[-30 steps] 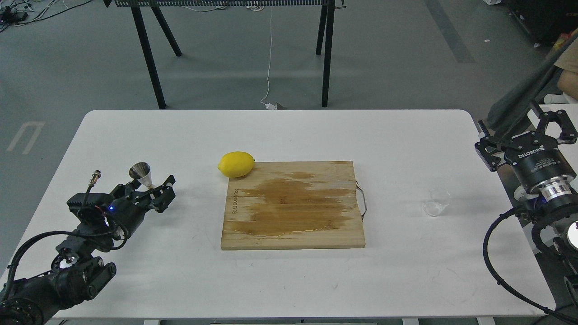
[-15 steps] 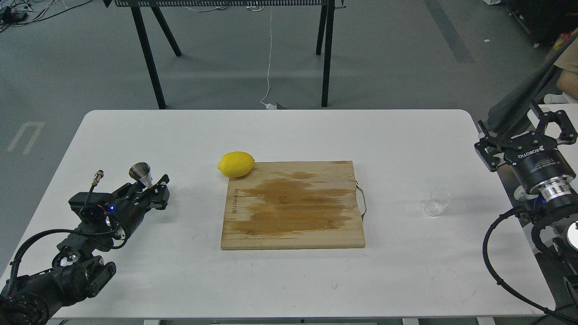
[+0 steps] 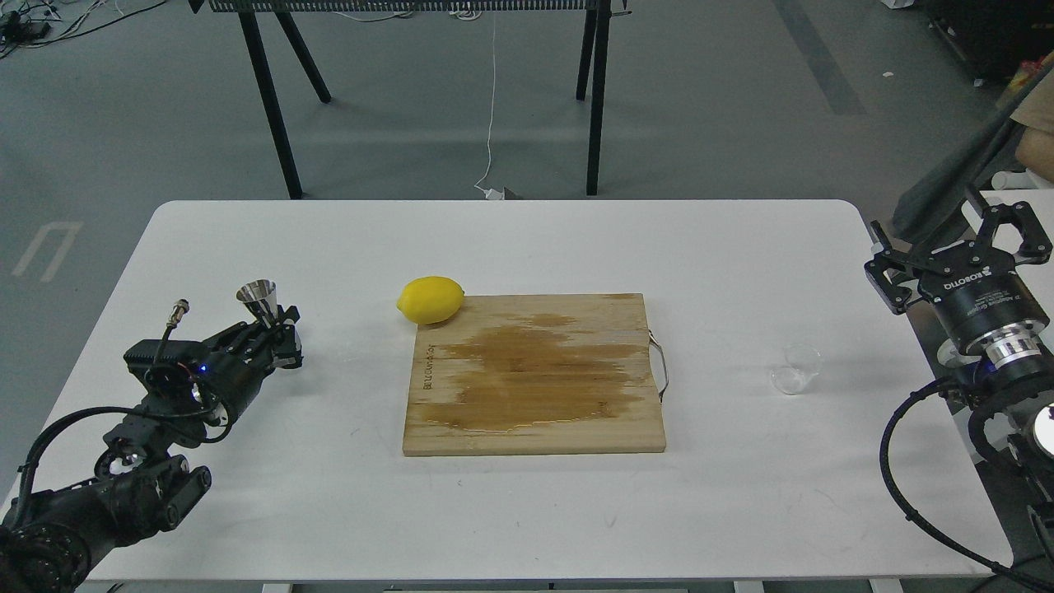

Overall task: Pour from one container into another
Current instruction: 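Lift the jigger with the left gripper and carry it over the cutting board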

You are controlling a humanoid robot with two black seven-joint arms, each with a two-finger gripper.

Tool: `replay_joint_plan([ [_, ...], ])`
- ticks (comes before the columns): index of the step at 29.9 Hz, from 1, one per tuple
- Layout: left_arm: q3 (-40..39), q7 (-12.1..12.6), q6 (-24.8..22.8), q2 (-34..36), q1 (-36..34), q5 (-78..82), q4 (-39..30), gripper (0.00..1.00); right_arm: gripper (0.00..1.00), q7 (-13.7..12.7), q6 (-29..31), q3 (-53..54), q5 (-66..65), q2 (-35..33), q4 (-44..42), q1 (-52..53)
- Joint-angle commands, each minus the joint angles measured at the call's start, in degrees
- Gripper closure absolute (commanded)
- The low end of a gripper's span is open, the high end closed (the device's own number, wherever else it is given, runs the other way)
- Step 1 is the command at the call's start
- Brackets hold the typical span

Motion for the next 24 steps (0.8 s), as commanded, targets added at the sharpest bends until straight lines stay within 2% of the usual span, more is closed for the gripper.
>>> replay_joint_plan([
  [1,0.0,0.0,0.0,0.7,-1.5,0.0,-0.5,0.9,0.01,0.0,0.0,0.1,0.0,0.0,0.0,-0.2],
  [4,0.0,0.0,0.0,1.5,-4.3,0.0,-1.0,0.9,0.01,0.0,0.0,0.1,0.0,0.1,0.0,-0.2],
  [10,0.3,0.0,0.0,3.2,-13.6,0.1,-6.7,0.9,0.01,0.0,0.0,0.2,0.0,0.0,-0.1,-0.2],
  [15,4.7,0.0,0.0,1.8,-22.2,-0.1,-9.6,0.9,0.01,0.3,0.0,0.4,0.0,-0.1,-0.1,-0.2],
  [20,4.9,0.0,0.0,-2.2,-22.7,-0.1,-20.0,0.9,0.01,0.9,0.0,0.4,0.0,-0.1,-0.1,-0.2],
  [24,6.8,0.0,0.0,-6.7,-21.8,0.0,-22.3,0.9,0.01,0.9,0.0,0.5,0.0,-0.1,-0.1,-0.1],
])
